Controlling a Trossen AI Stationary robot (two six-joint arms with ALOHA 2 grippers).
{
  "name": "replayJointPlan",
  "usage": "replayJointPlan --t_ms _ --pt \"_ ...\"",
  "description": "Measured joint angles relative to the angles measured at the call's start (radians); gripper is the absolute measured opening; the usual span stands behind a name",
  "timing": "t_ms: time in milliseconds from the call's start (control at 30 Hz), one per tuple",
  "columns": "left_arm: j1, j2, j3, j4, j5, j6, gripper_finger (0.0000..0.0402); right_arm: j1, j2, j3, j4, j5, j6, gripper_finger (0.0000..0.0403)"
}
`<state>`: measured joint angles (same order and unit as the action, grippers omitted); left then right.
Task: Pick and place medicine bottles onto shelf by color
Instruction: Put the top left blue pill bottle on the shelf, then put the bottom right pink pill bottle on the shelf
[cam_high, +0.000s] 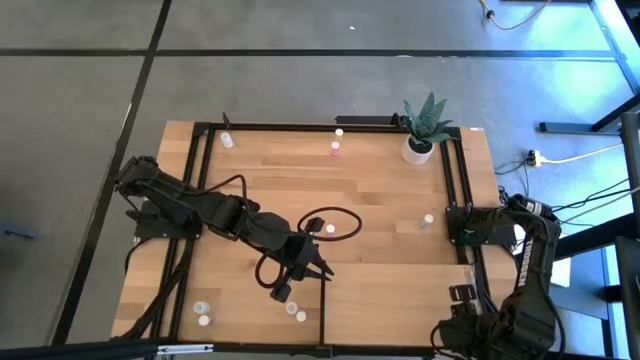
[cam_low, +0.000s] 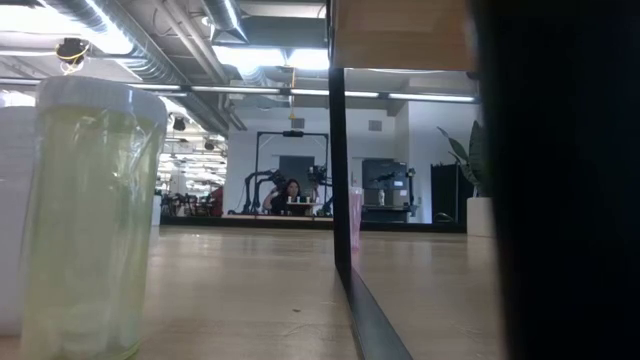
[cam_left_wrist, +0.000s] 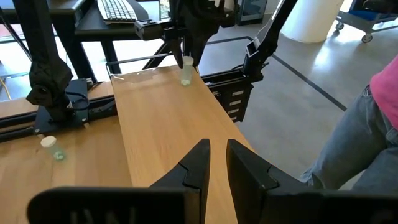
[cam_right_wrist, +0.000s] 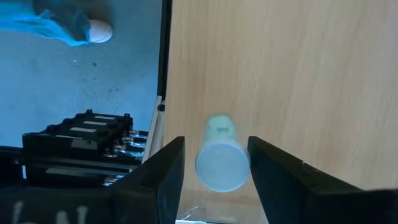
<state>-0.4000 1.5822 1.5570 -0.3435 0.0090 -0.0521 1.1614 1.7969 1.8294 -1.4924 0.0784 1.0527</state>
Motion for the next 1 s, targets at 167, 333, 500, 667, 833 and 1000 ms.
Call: replayJointPlan --t_ms 167,333,500,667,833,1000 --pt "0.0 0.0 0.0 0.0 0.0 0.0 0.0047 0.0 0.0 0.004 -0.007 0.0 -0.002 0.0177" --pt "0.0 0.0 0.0 0.0 0.0 0.0 0.0047 0.0 0.0 0.004 -0.017 0.0 -0.002 0.0177" --pt "0.0 0.0 0.0 -0.001 0.0 0.0 0.0047 0.0 0.0 0.004 -0.032 0.0 -0.001 0.0177" --pt "0.0 0.0 0.0 -0.004 0.0 0.0 0.0047 0.0 -0.003 0.004 -0.04 0.0 -0.008 0.0177" --pt "0.0 0.0 0.0 -0.004 0.0 0.0 0.0047 0.0 -0.029 0.004 -0.047 0.015 0.01 0.0177" --pt "0.0 0.0 0.0 -0.005 0.0 0.0 0.0047 -0.001 -0.059 0.004 -0.047 0.025 0.012 0.0177"
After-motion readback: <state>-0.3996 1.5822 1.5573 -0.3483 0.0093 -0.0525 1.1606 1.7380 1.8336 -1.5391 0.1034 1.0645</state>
